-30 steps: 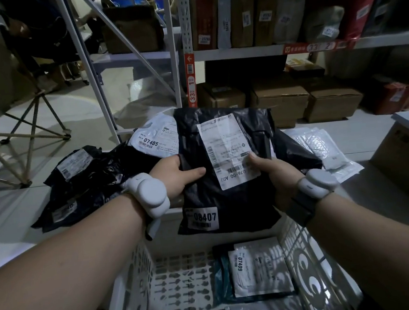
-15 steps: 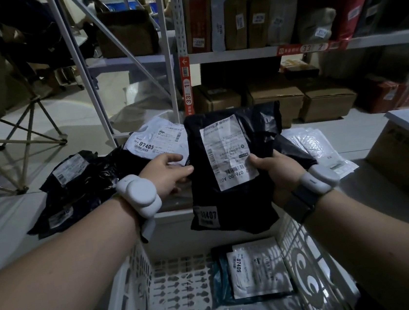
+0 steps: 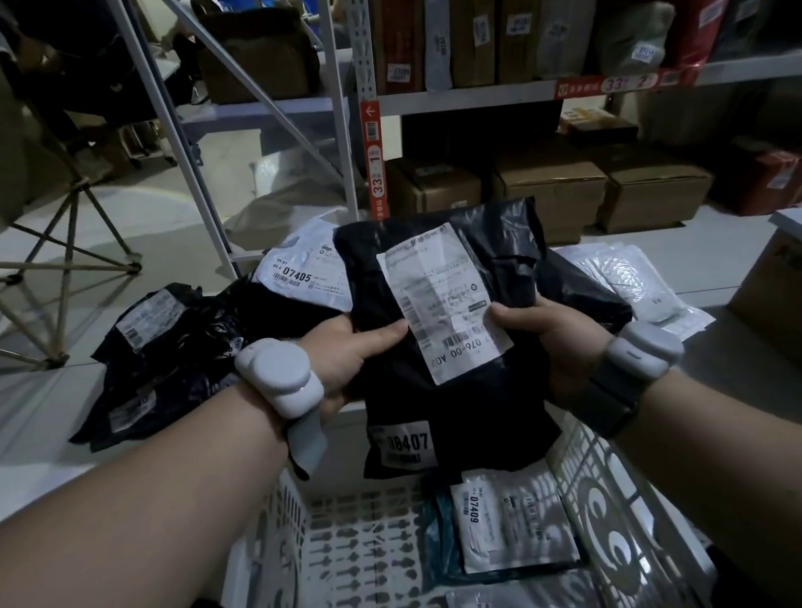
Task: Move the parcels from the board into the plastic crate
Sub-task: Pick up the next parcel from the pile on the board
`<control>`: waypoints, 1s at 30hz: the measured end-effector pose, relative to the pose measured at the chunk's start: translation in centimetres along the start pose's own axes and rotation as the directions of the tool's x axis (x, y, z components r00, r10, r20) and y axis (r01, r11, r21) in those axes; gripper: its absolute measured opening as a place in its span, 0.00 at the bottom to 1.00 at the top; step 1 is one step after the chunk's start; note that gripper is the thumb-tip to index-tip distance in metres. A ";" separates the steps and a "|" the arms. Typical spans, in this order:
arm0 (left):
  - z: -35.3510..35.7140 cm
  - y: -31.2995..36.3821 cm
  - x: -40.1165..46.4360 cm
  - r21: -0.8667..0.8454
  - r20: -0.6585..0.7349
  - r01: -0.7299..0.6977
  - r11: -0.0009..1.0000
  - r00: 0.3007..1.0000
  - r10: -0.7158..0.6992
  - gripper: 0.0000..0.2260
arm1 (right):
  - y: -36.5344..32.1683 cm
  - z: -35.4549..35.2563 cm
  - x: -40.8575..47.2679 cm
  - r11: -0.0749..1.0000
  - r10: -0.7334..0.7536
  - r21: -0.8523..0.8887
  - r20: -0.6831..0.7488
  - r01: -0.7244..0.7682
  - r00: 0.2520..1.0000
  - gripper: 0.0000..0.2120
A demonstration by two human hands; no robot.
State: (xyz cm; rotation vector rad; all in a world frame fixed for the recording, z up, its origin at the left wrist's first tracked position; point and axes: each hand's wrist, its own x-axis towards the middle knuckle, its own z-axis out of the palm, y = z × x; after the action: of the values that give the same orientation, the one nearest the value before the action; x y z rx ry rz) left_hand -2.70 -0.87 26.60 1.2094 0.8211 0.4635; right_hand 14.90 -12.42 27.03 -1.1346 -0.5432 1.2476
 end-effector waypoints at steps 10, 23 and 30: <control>-2.4 -1.9 -0.6 0.341 -0.077 -0.096 0.935 0.989 0.129 0.16 | 1.5 -2.0 -0.3 0.977 -0.021 -0.210 -0.193 -0.021 0.981 0.04; -3.5 -4.1 -1.4 0.519 -0.047 -0.040 0.854 0.996 0.076 0.14 | 2.8 -2.0 -2.4 0.953 0.023 -0.299 -0.090 -0.048 0.996 0.07; -3.4 -6.8 -2.0 0.542 -0.037 0.019 0.840 0.999 0.001 0.16 | 6.0 -2.0 -3.0 0.937 0.031 -0.332 -0.234 -0.110 0.972 0.06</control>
State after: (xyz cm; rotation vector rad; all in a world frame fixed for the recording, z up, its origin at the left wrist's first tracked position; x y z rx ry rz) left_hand -7.28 -2.33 20.36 1.7255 1.0286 0.2444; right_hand 12.99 -16.43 21.68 -1.5814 -0.5651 1.0899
